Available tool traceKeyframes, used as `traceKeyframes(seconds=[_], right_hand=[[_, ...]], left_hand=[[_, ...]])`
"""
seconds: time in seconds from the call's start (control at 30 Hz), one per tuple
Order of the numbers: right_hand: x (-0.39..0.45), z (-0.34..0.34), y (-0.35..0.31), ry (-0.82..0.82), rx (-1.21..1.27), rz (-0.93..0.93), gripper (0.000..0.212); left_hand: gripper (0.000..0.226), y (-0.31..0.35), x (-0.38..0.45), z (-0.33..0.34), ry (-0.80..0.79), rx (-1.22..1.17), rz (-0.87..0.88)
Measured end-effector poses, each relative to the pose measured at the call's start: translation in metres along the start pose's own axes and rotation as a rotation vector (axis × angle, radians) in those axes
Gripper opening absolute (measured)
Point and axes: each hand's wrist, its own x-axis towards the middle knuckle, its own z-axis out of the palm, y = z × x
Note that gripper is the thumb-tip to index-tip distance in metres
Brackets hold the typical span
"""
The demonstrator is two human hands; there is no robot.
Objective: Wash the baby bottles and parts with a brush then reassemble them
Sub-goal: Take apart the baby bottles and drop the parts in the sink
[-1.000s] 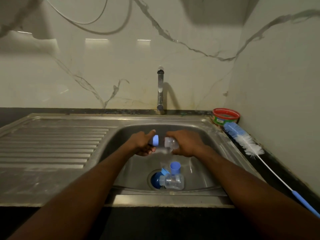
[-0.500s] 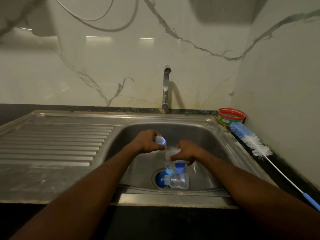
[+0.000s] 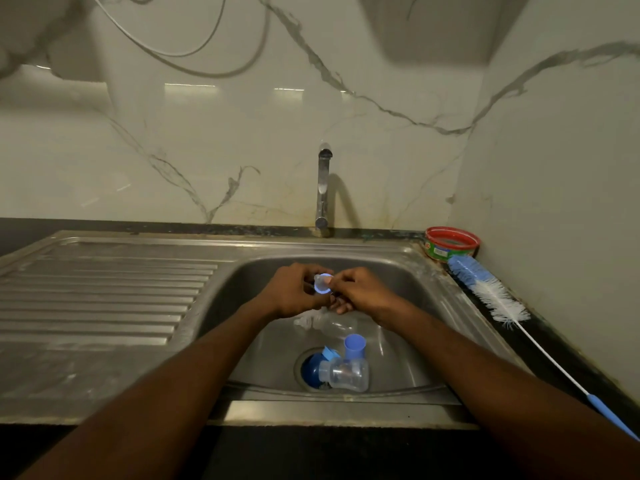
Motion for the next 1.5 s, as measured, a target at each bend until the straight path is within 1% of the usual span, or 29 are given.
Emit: traceKeyframes(seconds=[0.07, 0.13, 0.17, 0.3, 0.4, 0.5, 0.67, 0.83, 0.97, 1.03, 1.1, 1.17, 1.23, 1.3, 1.43, 1.5], right_hand=[[0.003, -0.003, -0.001, 0.029, 0.084, 0.009, 0.031], [0.005, -0.008, 0.000, 0.027, 0.151, 0.019, 0.031], [0.006, -0.010, 0.002, 0.016, 0.169, 0.020, 0.030], [0.008, -0.011, 0.002, 0.001, 0.237, 0.042, 0.026], [0.007, -0.010, -0.001, 0.007, 0.256, 0.062, 0.023], [0.004, -0.012, -0.001, 0.025, 0.237, 0.044, 0.022], [0.008, -0.013, -0.001, 0.084, 0.155, 0.027, 0.021], [0.006, -0.009, -0.003, 0.090, 0.148, 0.027, 0.035], [0.003, -0.008, -0.003, 0.083, 0.165, -0.014, 0.027], [0.001, -0.007, -0.003, 0.062, 0.148, -0.048, 0.027], [-0.002, -0.007, -0.004, 0.050, 0.073, -0.101, 0.031], [-0.004, -0.003, -0.009, 0.043, 0.050, -0.144, 0.033], [-0.005, 0.000, -0.015, 0.036, 0.082, -0.154, 0.031], [-0.007, 0.002, -0.018, 0.029, 0.097, -0.153, 0.026], [-0.012, 0.002, -0.021, -0.024, 0.175, -0.132, 0.016], [-0.011, 0.004, -0.021, -0.024, 0.191, -0.119, 0.014]], left_hand=[[0.041, 0.004, 0.001, 0.000, -0.029, -0.074, -0.024], [0.031, 0.008, 0.001, 0.000, -0.037, -0.247, -0.073], [0.030, 0.009, 0.000, 0.001, -0.032, -0.310, -0.091], [0.036, 0.011, -0.003, 0.000, -0.020, -0.331, -0.098], [0.033, 0.010, -0.002, -0.001, -0.040, -0.361, -0.107], [0.030, 0.010, 0.000, 0.000, -0.061, -0.383, -0.109], [0.029, 0.011, -0.001, 0.003, 0.015, -0.323, -0.088], [0.031, 0.014, -0.002, 0.003, 0.042, -0.270, -0.090], [0.034, 0.014, -0.003, 0.002, 0.088, -0.240, -0.104], [0.034, 0.013, -0.003, 0.001, 0.127, -0.221, -0.115], [0.036, 0.015, -0.004, 0.001, 0.192, -0.192, -0.094], [0.038, 0.017, -0.006, 0.000, 0.272, -0.243, -0.080], [0.038, 0.018, -0.007, -0.003, 0.307, -0.270, -0.069], [0.037, 0.018, -0.008, -0.005, 0.297, -0.268, -0.055], [0.035, 0.017, -0.006, -0.004, 0.334, -0.190, -0.067], [0.033, 0.017, -0.005, -0.001, 0.363, -0.158, -0.093]])
